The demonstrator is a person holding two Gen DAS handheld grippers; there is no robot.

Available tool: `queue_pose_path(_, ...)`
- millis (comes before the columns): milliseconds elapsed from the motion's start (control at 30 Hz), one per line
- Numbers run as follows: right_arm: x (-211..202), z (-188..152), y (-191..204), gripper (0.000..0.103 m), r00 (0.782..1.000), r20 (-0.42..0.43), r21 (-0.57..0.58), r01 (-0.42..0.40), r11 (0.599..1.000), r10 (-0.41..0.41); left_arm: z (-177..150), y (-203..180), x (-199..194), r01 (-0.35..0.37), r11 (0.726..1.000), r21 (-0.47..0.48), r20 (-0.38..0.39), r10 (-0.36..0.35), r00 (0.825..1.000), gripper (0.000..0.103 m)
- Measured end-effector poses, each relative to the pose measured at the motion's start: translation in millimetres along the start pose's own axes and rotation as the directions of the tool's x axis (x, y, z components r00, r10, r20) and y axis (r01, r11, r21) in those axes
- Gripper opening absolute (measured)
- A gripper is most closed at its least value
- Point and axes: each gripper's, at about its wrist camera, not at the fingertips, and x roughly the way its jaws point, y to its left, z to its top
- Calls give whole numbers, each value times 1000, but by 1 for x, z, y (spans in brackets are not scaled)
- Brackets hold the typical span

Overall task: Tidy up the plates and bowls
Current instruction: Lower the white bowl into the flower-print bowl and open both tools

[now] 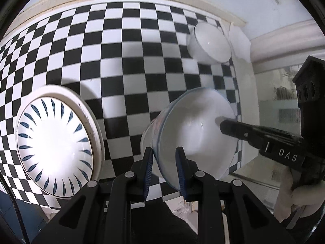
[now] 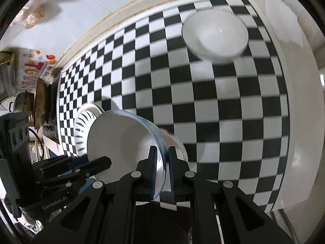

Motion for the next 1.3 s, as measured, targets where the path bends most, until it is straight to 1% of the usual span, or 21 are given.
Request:
queue_pose_path(167,20,-14,-6,12,1000,-31,12,4,1000,-4,-4,1,15,-41,999,8,-27,41,999,20)
queue_pose_path(333,34,-20,-7,12,998,-58,7,21,1000,-21,-6,-2,32,-81,996,28,-58,82,995,20)
queue_pose_path(567,42,-20,-8,12,994,-78,-13,71,997,-72,-6,-14,48,-131,989,71,-75,137,988,20)
queue_pose_path(767,52,-20,-9,12,990,-103,-17,94,995,-96,-4,-15,56,-151,985,82,-88,158,983,20)
queue_pose_path(867,55,-20,-9,12,990,-107,-19,92,996,-93,-4,-15,59,-160,983,86,-89,168,982,20)
queue_pose_path(967,57,-19,-8,12,989,-111,-25,91,996,-94,-3,-17,60,-164,983,87,-85,171,982,20)
queue_pose_path(1133,58,-19,-3,12,987,-114,-43,113,993,-118,-6,-18,57,-177,979,98,-77,185,980,20)
queue_pose_path(1200,57,-19,-3,12,986,-119,-40,111,993,-115,-7,-18,50,-178,979,98,-71,185,980,20)
queue_pose_path(1300,49,-17,-5,12,989,-111,-22,91,996,-93,-8,-18,28,-167,982,89,-27,170,985,21)
